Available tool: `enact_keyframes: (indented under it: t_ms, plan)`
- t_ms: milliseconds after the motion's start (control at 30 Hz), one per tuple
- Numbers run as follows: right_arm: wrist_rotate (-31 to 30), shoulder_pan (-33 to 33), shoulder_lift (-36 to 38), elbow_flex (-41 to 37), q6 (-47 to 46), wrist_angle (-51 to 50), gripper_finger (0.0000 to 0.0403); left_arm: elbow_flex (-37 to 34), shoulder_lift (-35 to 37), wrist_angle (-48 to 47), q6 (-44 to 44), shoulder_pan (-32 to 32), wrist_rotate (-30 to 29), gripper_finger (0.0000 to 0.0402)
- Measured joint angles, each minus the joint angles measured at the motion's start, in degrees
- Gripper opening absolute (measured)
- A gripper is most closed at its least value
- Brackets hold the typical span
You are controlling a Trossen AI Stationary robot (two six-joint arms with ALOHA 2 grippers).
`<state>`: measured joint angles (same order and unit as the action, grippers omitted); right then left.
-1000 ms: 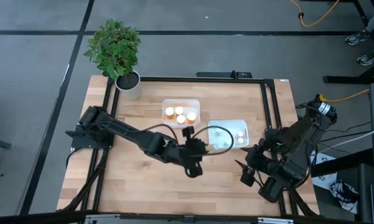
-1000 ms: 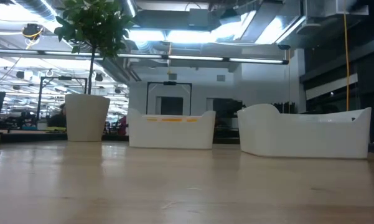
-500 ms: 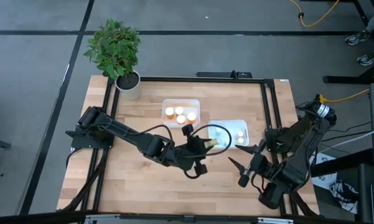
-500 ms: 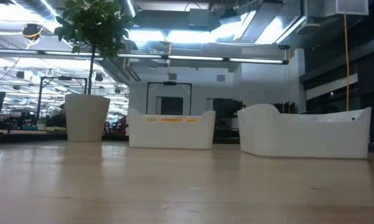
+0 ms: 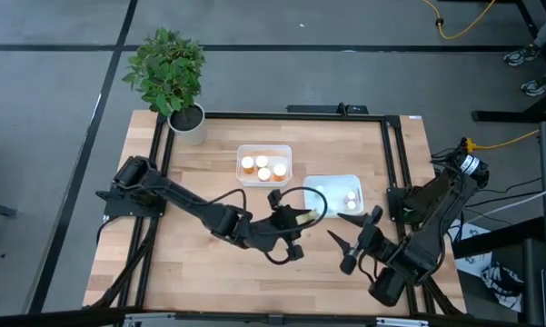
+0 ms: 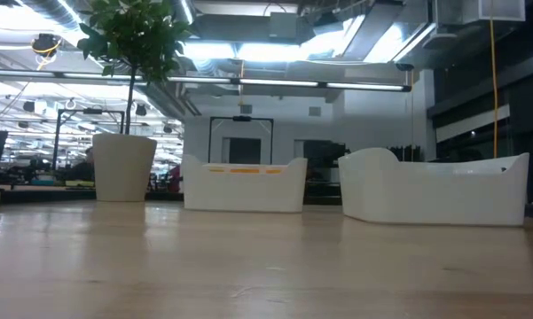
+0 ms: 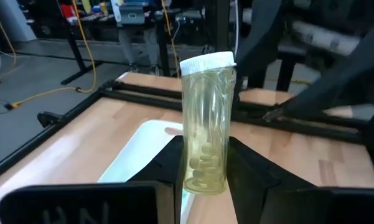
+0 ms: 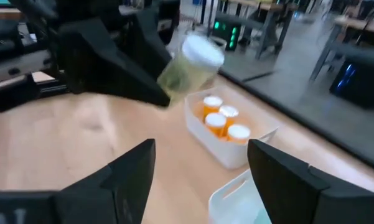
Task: Pick and place medicine bottles into bin by pill shape (circle, oval)
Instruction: Put the small yellow pill bottle into the bottom white bin
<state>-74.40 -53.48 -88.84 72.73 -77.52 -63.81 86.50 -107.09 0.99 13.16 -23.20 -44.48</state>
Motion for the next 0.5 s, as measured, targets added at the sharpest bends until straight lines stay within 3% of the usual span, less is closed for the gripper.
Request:
enact_keyframes:
  t_ms: [100, 300, 500]
  plan:
    - [2.34, 0.46, -0.11, 0.0, 0.73, 3.38, 0.0256, -0.2, 0.02, 1.01, -0.59, -0.65, -1.05, 0.008]
    - [12.97, 0.78, -2.1, 0.0, 9.49, 16.39, 0.0256, -0.31, 1.44, 0.65, -4.06, -2.13, -2.91, 0.008]
    - [14.11, 2.03, -9.2, 0.0, 20.2, 31.88, 0.0256, -0.26, 4.28, -2.0, -6.35, -3.61, -3.06, 0.008]
